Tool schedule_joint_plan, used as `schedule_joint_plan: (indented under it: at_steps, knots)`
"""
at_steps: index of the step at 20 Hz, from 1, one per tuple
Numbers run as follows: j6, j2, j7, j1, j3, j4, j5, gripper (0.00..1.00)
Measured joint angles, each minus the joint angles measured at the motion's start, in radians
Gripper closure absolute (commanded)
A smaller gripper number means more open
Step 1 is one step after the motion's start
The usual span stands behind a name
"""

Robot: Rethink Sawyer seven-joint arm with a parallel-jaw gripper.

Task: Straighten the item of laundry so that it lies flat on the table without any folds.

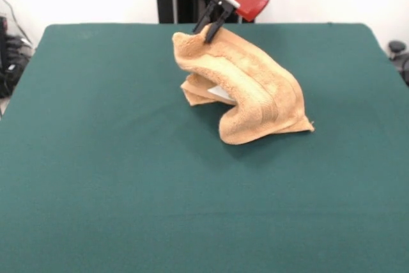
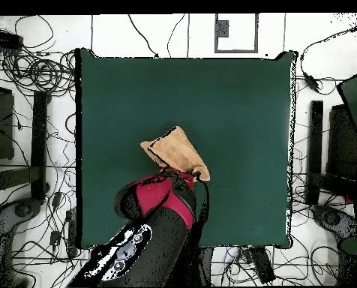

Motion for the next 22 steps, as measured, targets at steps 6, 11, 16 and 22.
schedule_joint_plan:
  at_steps: [6, 11, 16, 22]
  knots:
    - [-0.004, 0.011, 0.000, -0.022, -0.001, -0.017, -0.002, 1.00]
    - [0.003, 0.023, 0.000, -0.026, -0.009, -0.041, -0.011, 1.00]
    - [0.058, 0.013, 0.000, -0.035, -0.012, -0.084, -0.043, 1.00]
    - [0.105, 0.004, 0.000, -0.096, -0.006, -0.135, -0.101, 1.00]
